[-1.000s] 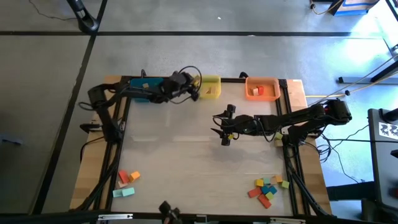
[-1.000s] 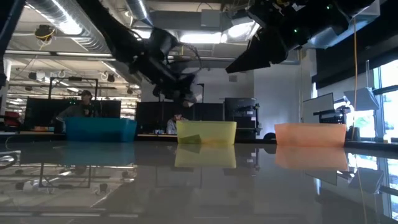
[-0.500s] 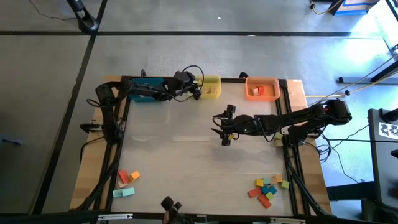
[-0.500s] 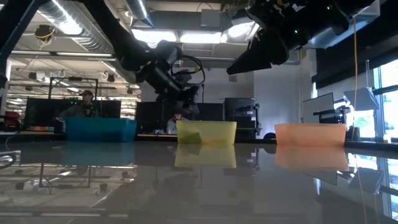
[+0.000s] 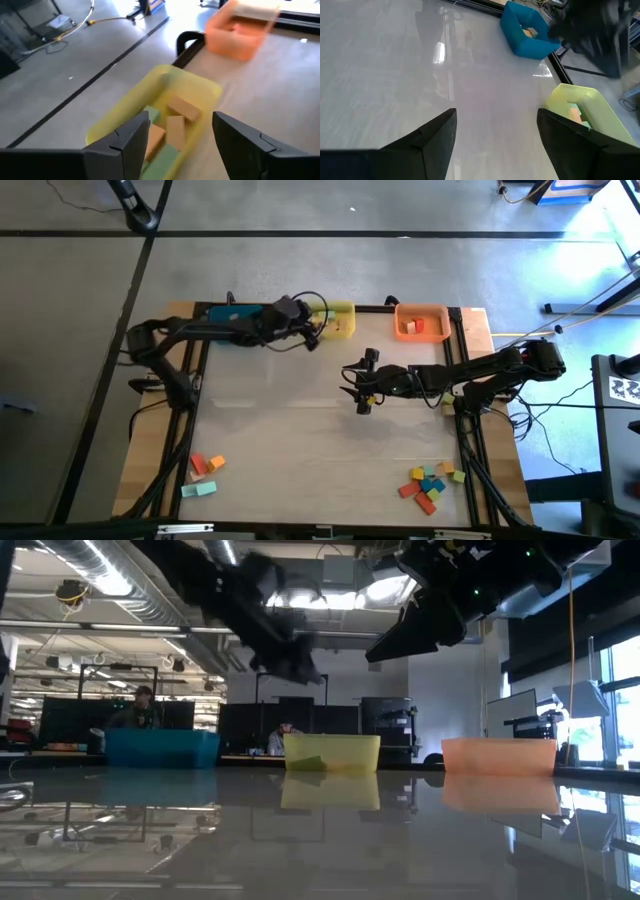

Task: Sort blocks by size
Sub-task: Put the yellow triangle block into the orange bin

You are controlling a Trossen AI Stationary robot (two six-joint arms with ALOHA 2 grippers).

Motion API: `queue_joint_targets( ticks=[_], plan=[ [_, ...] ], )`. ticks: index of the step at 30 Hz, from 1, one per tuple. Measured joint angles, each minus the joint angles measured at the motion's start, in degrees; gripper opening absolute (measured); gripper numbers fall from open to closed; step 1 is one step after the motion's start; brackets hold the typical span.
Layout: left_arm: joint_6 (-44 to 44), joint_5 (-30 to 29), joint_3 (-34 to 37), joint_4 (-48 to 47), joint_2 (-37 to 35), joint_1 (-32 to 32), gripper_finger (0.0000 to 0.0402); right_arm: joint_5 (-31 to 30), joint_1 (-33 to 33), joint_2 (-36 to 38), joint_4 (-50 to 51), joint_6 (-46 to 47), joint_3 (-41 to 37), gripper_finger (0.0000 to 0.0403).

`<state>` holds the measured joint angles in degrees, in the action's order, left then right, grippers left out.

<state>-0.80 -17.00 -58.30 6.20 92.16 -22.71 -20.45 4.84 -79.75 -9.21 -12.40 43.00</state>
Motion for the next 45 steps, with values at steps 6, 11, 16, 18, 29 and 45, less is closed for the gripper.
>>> queue_joint_targets(
  ticks=[6,11,16,18,29,45],
  plan=[
    [1.9,-1.8,-0.1,-12.5,-7.1,6.5,0.0202,0.0,0.0,0.0,0.0,0.1,0.0,0.0276],
    [8.2,-2.7,0.0,-26.4,-11.4,14.3,0.0202,0.0,0.0,0.0,0.0,0.1,0.0,0.0276],
    [17.8,-6.0,0.0,-36.8,-14.2,23.1,0.0202,0.0,0.0,0.0,0.3,0.1,0.0,0.0276],
    [22.3,-7.5,0.0,-41.4,-15.1,26.6,0.0201,0.0,0.0,0.0,0.3,0.1,0.0,0.0276],
    [44.6,-7.9,0.0,-58.3,-16.2,42.2,0.0201,0.0,0.0,0.0,0.3,0.1,0.0,0.0276],
    [67.0,2.1,0.0,-70.6,-16.2,59.5,0.0201,0.1,0.0,0.0,0.3,0.1,0.0,0.0276]
  ],
)
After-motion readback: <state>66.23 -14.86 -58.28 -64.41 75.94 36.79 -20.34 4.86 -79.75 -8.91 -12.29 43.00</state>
